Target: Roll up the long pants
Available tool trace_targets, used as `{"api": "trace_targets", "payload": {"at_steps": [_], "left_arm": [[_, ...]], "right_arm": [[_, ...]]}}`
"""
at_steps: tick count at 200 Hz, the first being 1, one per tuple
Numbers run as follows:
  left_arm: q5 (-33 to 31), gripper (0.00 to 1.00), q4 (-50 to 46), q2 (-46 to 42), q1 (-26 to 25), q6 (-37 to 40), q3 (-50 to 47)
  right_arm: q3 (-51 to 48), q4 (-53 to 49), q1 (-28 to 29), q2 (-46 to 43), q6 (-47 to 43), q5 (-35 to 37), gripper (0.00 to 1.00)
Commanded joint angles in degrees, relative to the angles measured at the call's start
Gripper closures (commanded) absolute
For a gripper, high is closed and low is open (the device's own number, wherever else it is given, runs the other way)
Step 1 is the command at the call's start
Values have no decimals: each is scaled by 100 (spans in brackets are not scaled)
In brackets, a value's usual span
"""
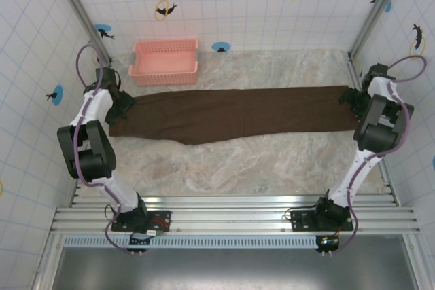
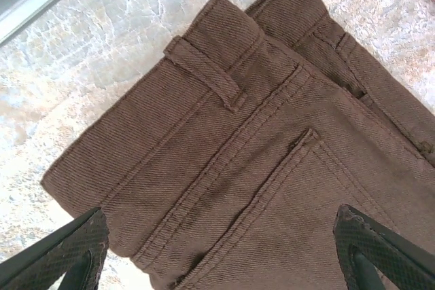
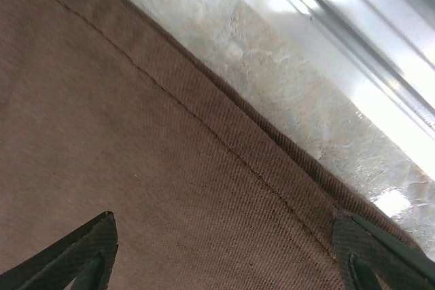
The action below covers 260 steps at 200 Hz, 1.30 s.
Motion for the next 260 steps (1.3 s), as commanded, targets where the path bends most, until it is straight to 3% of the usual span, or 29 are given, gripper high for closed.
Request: {"api": "trace_targets", "payload": {"at_steps": [1, 38, 57, 67, 82, 102, 161, 216, 260], "left_arm": [[199, 14, 7, -78, 30, -141, -149], [183, 14, -48, -222, 35, -31, -228], [178, 14, -91, -318, 39, 23, -259], [171, 14, -102, -383, 34, 48, -277], [136, 14, -147, -460, 32, 85, -316], [107, 14, -214, -586, 38, 162, -350], [37, 14, -356, -1049, 34, 509, -527], [141, 15, -561, -1007, 35, 809, -213], [325, 15, -602, -1038, 35, 908, -82]], "right_arm": [[15, -384, 6, 317, -132, -146, 17], [78, -551, 33, 450, -221, -292, 23], [59, -553, 26, 461, -288, -376, 35], [59, -557, 29, 478, -321, -437, 50], [51, -566, 38, 471, -371, -482, 100], [-177, -466, 117, 105, -416, -175, 100], [-568, -718, 802, -1965, -824, 2103, 100], [-651, -933, 818, -2083, -925, 2389, 100], [-758, -1141, 913, -2679, -996, 3218, 100]]}}
